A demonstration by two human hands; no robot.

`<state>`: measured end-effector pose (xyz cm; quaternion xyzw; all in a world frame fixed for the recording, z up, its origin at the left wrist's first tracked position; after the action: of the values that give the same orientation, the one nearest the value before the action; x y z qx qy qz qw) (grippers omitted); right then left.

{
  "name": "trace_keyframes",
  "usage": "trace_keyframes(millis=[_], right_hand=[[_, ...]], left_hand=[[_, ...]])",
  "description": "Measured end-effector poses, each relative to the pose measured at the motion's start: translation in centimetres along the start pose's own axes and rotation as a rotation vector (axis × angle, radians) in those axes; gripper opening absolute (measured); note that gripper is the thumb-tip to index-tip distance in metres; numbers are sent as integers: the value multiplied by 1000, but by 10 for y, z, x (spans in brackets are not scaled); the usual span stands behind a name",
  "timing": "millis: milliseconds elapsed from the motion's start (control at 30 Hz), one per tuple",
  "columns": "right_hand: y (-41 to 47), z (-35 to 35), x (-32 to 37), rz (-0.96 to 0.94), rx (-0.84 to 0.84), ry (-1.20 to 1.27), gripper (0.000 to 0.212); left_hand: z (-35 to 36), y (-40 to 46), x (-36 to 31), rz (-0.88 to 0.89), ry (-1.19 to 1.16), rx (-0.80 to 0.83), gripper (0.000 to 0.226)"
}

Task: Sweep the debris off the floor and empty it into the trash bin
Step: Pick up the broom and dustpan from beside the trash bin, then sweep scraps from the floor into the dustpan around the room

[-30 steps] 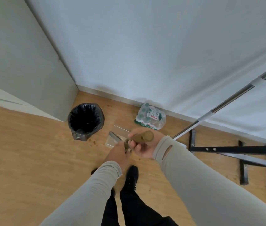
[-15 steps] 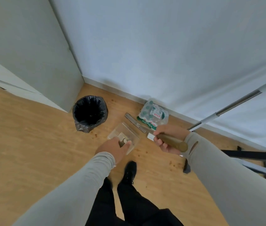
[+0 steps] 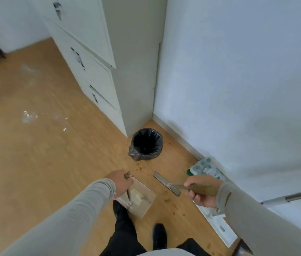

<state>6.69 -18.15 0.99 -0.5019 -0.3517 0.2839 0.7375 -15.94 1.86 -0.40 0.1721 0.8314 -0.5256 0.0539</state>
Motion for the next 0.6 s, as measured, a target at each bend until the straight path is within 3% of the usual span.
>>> trace_keyframes(millis=[100,300,467,600], right_hand=[[7,28,0,8,102,-67,7],[34,115,12,57,210,-274,20],[44,212,37,-22,281,-420,13],[48,283,66,-79,324,-473,13]], left_hand=[[-2,-30,35,-113,-139,-63,35],[-7,-76,126,-352,-394,-170,38],[-13,-111,213,-435,-841,-336,26],[-31,-135,274,-443,-1051,-478,22]])
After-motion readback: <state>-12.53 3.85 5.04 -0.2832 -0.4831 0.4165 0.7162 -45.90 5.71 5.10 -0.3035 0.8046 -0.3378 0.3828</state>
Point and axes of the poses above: each hand's wrist, its own y-axis towards the middle knuckle, its own z-axis out of the palm, x = y × z, the point moved 2 cm from there along y, towards the middle knuckle, and after that the axes turned 6 degrees about x, right-handed, at the moved point
